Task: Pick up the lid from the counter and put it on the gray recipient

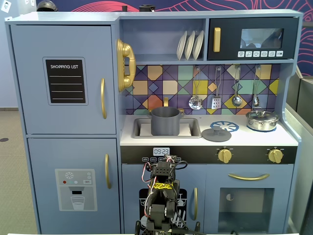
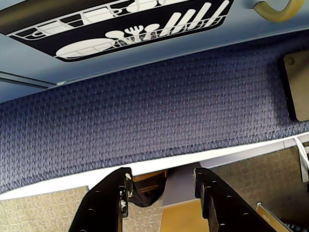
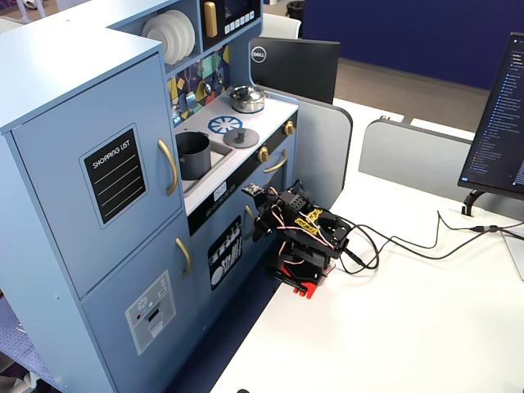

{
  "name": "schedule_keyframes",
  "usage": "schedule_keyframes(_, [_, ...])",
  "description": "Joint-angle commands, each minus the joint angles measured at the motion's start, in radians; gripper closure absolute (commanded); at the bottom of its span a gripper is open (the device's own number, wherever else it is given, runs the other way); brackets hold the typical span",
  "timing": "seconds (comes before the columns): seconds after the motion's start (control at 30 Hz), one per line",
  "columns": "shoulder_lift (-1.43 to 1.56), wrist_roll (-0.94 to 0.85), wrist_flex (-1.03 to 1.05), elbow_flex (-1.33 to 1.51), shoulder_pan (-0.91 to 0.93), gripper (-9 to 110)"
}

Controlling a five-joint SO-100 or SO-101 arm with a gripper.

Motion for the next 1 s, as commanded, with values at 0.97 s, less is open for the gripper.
schedule_keyframes(0.97, [-0.241,-0.107,-0.486,-0.451,0.284,101])
